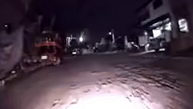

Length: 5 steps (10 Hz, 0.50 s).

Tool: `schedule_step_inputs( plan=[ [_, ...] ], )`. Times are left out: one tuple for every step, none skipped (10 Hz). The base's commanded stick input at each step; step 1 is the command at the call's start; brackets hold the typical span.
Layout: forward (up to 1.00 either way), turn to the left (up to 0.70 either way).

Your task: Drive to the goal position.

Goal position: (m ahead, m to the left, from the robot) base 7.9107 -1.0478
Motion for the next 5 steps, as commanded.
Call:
schedule_step_inputs(
  plan=[
    [0.85,0.00],
    [0.85,0.00],
    [0.85,0.00],
    [0.85,0.00],
    [0.85,0.00]
  ],
)
